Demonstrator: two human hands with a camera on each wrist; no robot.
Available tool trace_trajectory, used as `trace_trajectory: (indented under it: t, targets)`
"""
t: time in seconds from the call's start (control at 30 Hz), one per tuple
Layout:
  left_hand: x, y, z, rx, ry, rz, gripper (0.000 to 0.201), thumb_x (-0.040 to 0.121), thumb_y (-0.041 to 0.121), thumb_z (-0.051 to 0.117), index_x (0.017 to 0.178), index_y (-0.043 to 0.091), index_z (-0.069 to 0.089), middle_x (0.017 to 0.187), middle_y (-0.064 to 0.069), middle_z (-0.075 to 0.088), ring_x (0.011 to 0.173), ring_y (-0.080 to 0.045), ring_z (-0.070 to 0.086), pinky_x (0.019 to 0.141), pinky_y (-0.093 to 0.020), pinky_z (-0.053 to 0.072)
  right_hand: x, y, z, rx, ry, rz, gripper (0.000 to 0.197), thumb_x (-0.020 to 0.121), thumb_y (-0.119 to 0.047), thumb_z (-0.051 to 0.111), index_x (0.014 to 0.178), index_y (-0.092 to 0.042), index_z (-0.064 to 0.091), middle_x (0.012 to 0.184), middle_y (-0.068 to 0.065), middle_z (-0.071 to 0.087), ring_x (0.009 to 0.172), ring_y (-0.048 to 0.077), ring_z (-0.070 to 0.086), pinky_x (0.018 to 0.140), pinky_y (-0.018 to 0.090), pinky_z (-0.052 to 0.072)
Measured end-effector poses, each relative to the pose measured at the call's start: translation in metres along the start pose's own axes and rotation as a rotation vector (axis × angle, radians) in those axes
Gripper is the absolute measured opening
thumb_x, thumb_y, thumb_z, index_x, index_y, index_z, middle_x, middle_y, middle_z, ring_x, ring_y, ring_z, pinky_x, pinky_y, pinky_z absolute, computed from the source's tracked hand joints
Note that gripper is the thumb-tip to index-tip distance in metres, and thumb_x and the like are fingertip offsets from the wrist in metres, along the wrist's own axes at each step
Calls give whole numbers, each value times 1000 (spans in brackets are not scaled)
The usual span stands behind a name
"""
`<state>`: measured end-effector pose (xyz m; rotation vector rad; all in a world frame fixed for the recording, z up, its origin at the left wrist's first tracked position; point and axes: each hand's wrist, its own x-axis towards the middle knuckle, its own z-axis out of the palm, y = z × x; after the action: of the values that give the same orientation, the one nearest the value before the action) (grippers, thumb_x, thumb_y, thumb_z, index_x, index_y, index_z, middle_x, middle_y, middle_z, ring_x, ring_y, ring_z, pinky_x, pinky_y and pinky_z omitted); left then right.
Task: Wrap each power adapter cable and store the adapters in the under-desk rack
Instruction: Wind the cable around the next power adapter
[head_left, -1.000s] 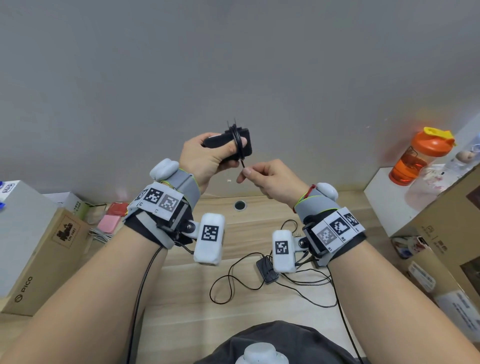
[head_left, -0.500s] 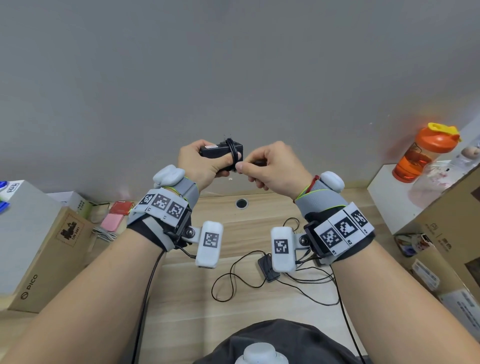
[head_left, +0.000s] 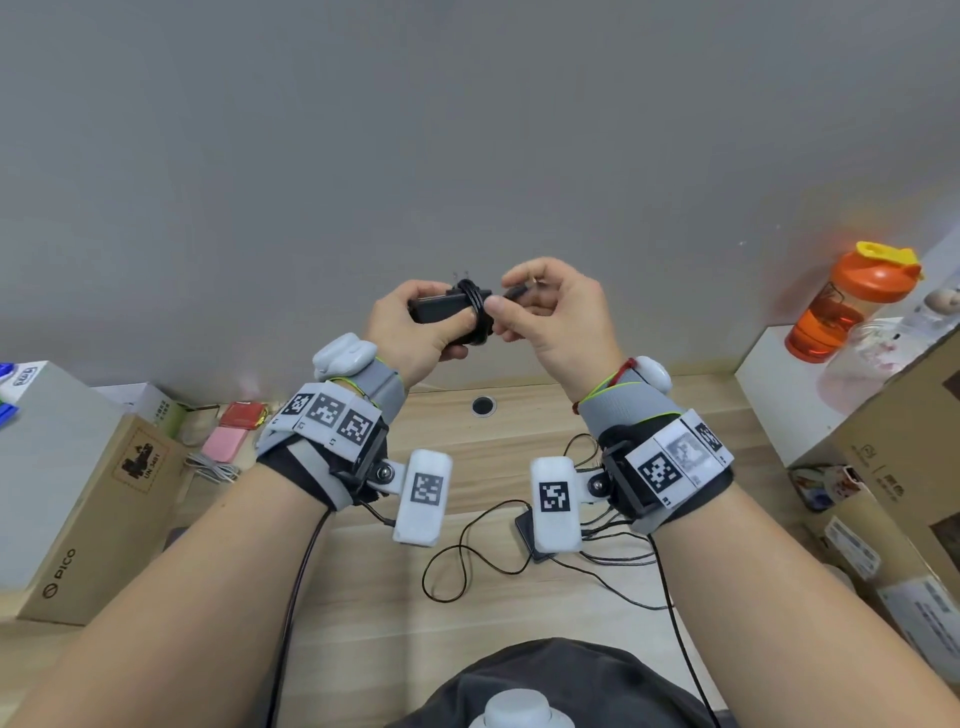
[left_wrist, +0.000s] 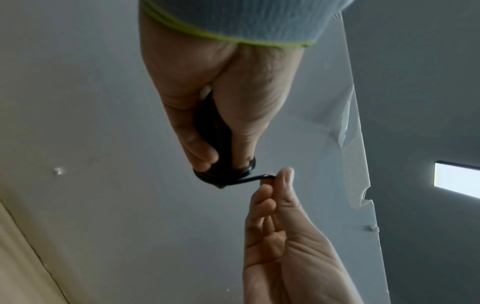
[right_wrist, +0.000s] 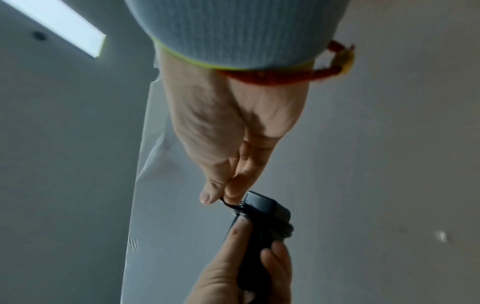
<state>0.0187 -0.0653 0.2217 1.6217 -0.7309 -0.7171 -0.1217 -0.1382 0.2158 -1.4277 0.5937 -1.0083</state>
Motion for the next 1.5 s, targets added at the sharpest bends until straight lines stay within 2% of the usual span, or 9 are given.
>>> trace_trajectory:
  t: [0.13, 0.33, 0.57, 0.73, 0.87, 1.13, 1.27, 1.4, 1.5]
  targets:
    - [3, -1, 1, -49, 14, -32, 30, 83, 7, 75, 110, 5, 65, 100, -13, 69, 66, -19, 70, 63, -26, 57, -3, 5, 1, 70, -53, 78, 37, 87, 3, 68, 98, -16, 37, 66, 5, 67, 55, 16, 59, 57, 23, 48]
    - [3, 5, 6, -86, 24, -73, 25, 85, 5, 68, 109, 2, 65, 94, -12, 69, 74, -19, 68, 67, -30, 60, -3, 9, 8, -61, -162, 252, 33, 86, -1, 69, 95, -18, 42, 62, 7, 59, 51, 13, 53, 53, 25, 41]
    - [2, 5, 10, -29, 7, -30, 29, 85, 3, 66, 114, 7, 63, 102, -11, 67, 80, -26, 70, 71, -32, 61, 4, 13, 6, -134, -34, 273, 40, 85, -6, 71, 110, -14, 41, 70, 8, 61, 54, 13, 55, 56, 24, 44]
    - [3, 6, 12, -49, -12, -44, 29, 86, 2, 65, 114, 7, 63, 102, -9, 66, 78, -24, 70, 75, -35, 60, 9, 25, 8, -408, 57, 165, 26, 79, -19, 77, 84, -29, 54, 63, -9, 62, 60, 14, 60, 72, 38, 55]
    - [1, 5, 12, -57, -20, -58, 27, 86, 2, 65, 113, 6, 63, 100, -9, 66, 80, -25, 69, 77, -37, 60, 6, 26, 5, -546, 93, 95, 23, 77, -26, 80, 83, -27, 58, 91, -8, 61, 60, 4, 56, 67, 24, 46]
    - [-1, 4, 14, -60, -30, -50, 28, 86, 4, 65, 114, 5, 65, 102, -10, 65, 81, -23, 70, 74, -38, 61, 7, 22, 7, -517, 198, 2, 17, 79, -20, 76, 80, -19, 58, 65, -13, 57, 56, -2, 51, 59, 8, 39]
    - [-2, 5, 15, -59, -42, -62, 22, 86, 7, 65, 107, 3, 68, 93, -9, 65, 69, -19, 69, 69, -36, 61, 4, 21, 7, -502, 175, -91, 22, 84, -17, 68, 97, -18, 52, 64, -9, 56, 57, 0, 51, 60, 10, 38]
    - [-3, 9, 11, -72, -64, -134, 16, 86, 11, 60, 96, 0, 67, 82, -13, 62, 51, -23, 59, 50, -25, 50, 4, 19, 4, -481, 97, -122, 19, 86, -24, 71, 102, -18, 64, 65, -10, 58, 58, 1, 52, 62, 12, 42]
    - [-1, 12, 4, -112, -57, -218, 20, 86, 22, 62, 94, 4, 64, 81, -15, 61, 44, -21, 52, 42, -23, 39, 8, 20, -2, -389, 22, -128, 13, 89, -20, 69, 101, -19, 72, 79, -5, 64, 66, 2, 58, 70, 23, 50]
